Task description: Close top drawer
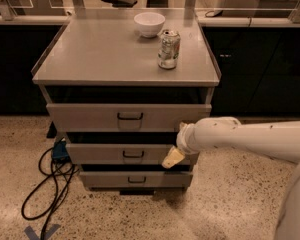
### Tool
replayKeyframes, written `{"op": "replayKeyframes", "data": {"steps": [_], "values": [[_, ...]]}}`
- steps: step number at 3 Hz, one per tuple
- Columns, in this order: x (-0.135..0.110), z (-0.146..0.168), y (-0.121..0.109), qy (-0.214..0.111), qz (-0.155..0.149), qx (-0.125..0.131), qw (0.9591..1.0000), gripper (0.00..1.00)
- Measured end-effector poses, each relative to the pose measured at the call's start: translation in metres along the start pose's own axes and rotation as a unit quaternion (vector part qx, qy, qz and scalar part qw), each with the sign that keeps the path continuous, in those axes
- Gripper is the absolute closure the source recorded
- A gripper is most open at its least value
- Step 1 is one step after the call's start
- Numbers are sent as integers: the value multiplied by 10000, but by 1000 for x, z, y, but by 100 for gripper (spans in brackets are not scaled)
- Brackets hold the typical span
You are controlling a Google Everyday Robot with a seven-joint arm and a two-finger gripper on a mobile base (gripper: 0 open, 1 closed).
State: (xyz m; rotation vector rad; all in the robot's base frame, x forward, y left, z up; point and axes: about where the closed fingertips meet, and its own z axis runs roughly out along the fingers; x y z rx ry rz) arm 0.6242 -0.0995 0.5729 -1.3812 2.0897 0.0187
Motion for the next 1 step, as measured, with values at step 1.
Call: {"op": "replayKeyframes", "data": {"steps": [1], "values": [[-1, 0, -1, -3, -2, 7, 10000, 0]]}}
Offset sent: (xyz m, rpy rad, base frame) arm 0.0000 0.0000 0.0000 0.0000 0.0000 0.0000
